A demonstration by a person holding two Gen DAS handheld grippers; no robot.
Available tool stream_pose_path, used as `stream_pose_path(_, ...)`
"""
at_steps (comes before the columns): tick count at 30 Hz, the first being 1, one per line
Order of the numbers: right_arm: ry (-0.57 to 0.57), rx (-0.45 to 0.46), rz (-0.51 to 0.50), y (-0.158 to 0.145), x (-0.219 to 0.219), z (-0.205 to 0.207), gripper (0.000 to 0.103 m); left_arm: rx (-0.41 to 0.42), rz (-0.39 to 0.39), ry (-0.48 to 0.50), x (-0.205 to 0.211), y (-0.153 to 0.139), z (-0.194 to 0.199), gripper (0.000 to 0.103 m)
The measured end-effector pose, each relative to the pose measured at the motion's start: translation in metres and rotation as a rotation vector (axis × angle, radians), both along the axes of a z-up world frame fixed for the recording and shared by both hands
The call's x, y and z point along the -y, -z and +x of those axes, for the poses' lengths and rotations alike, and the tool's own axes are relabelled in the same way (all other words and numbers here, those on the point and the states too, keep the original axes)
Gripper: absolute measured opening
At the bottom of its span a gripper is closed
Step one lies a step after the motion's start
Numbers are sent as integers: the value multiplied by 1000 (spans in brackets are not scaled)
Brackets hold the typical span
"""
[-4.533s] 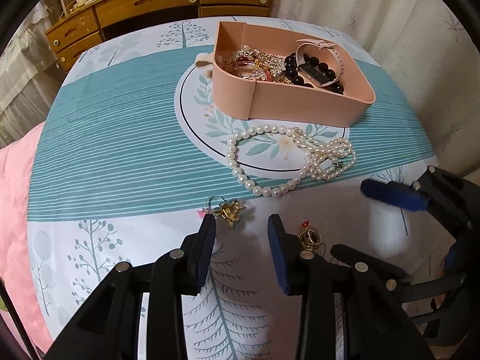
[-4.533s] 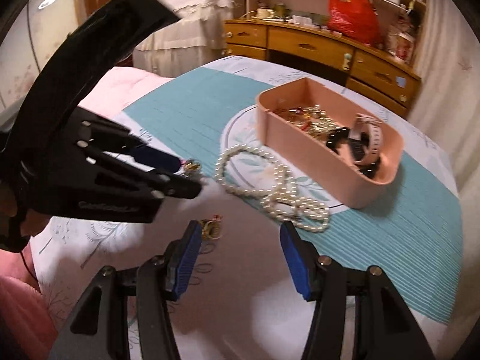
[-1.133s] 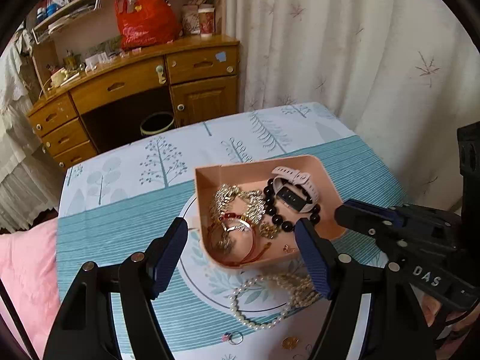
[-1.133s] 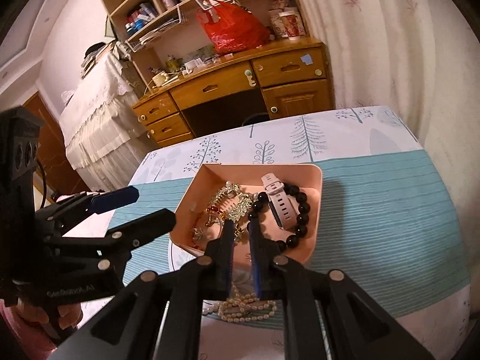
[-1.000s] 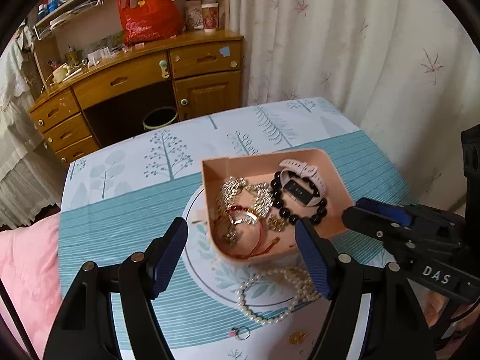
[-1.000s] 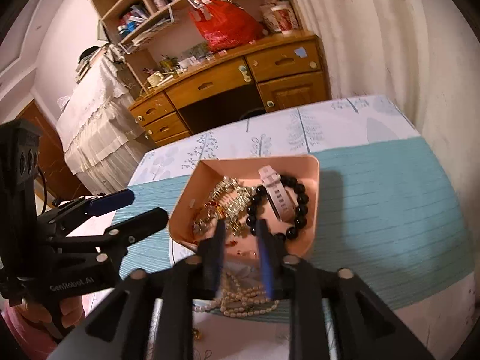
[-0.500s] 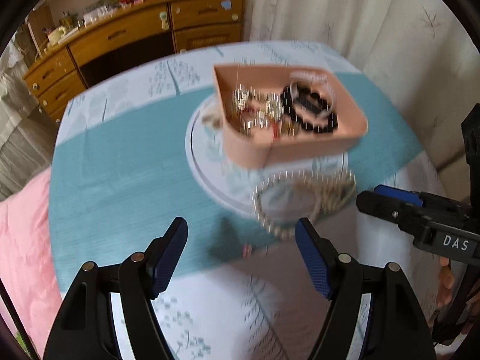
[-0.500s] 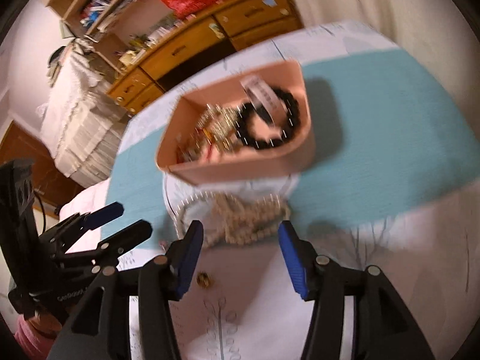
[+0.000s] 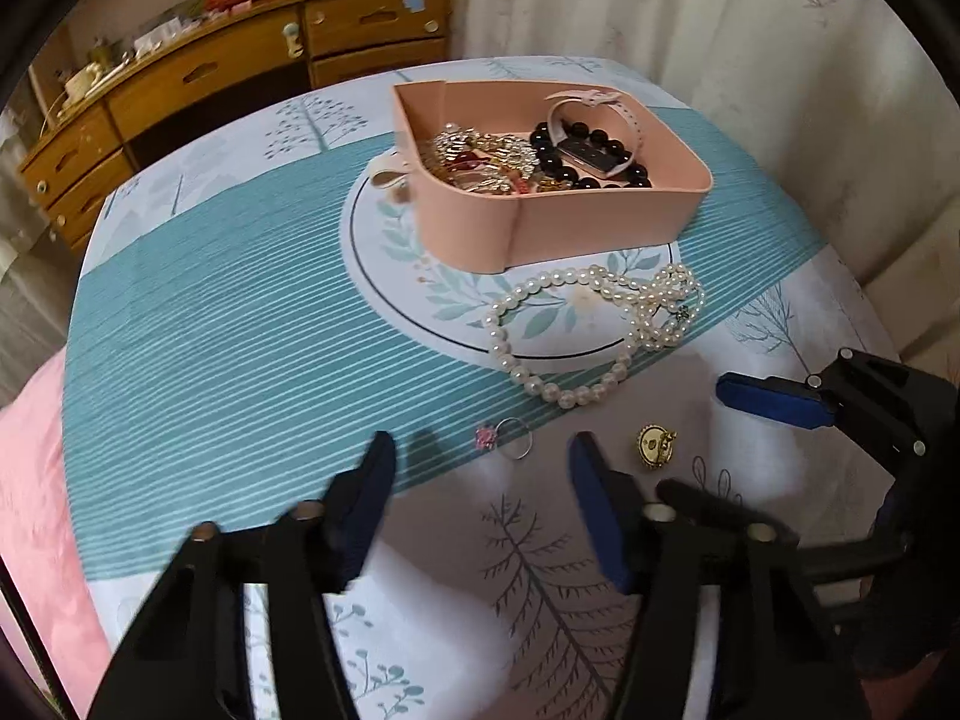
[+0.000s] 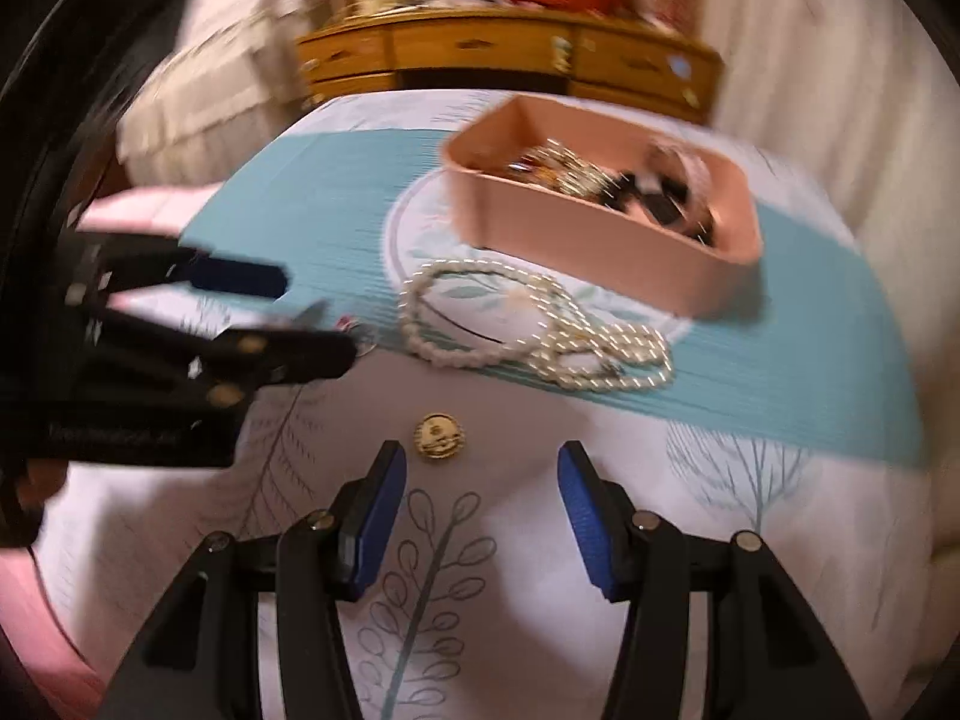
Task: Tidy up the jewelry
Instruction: 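Grasp silver ring with left tool while right tool grasps gold round pendant, then drop silver ring and gold pendant into the pink box with both tools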
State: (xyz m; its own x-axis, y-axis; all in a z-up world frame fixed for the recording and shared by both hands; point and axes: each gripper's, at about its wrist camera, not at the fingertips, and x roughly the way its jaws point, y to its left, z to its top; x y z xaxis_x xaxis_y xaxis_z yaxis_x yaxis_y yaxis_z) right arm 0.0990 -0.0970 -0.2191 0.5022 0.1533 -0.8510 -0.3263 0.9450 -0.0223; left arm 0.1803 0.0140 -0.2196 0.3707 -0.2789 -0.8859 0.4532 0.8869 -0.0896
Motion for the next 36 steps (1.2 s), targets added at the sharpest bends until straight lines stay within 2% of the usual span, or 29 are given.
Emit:
stream_pose_path(3, -50, 28, -14, 3, -9, -3, 53, 0, 4, 24, 7, 5, 1, 47)
stream_pose_path(8, -65, 40, -38, 4, -15, -3, 53, 10, 15, 53, 15, 10, -1, 43)
stream_pose_path(10, -62, 43, -39, 4, -14, -3, 48, 20, 28, 56, 17, 12, -2, 39)
stream_pose_path(12, -61, 37, -20, 5, -13, -1, 38, 33, 44, 66, 20, 12, -3, 34)
stream_pose_path(14, -61, 28, 4, 5, -12, 0, 30, 43, 47, 73, 21, 11, -3, 23)
stream_pose_path(19, -80, 9, 19, 5, -14, 2, 20, 51, 55, 72, 22, 10, -4, 20)
stream_pose_path(28, -41, -36, 74, 3, -9, 8, 20, 66, 63, 60, 24, 11, -5, 19)
stream_pose_path(30, -35, -43, 81, 3, -7, 10, 19, 48, 58, 56, 23, 10, -4, 19)
stream_pose_path(31, -29, -47, 84, 2, -5, 10, 19, 29, 49, 53, 23, 8, -2, 19)
stream_pose_path(36, 30, -56, 133, -8, 7, 19, 19, 62, 22, 18, 21, -8, 4, 19)
